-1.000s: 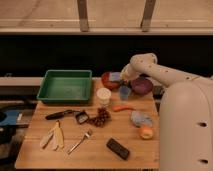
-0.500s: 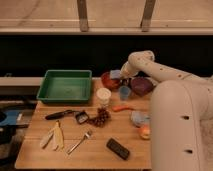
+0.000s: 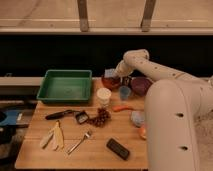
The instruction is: Wipe red bowl with sponge
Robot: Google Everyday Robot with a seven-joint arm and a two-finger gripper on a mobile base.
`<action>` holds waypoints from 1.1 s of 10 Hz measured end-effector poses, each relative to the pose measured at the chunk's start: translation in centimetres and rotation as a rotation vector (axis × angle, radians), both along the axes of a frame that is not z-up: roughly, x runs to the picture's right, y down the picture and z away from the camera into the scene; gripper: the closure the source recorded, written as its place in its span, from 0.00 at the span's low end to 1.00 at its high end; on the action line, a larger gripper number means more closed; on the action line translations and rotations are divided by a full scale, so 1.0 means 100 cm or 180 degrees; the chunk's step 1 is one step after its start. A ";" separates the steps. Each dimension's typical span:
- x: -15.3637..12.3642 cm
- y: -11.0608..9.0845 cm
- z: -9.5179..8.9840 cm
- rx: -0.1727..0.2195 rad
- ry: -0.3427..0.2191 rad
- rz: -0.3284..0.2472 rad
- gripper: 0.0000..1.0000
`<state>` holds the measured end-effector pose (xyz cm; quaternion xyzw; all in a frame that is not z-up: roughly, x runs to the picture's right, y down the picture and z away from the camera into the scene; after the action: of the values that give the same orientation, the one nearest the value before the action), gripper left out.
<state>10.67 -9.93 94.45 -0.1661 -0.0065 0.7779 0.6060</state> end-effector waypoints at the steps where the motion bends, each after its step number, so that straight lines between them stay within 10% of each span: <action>1: -0.003 0.003 -0.003 0.0004 -0.0030 0.0000 1.00; 5: 0.013 0.027 -0.025 0.0007 -0.0077 0.0089 1.00; 11: 0.024 0.018 -0.005 0.0043 0.0157 0.0113 1.00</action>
<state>13.10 -8.18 93.94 -0.1426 0.0003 0.7924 0.5932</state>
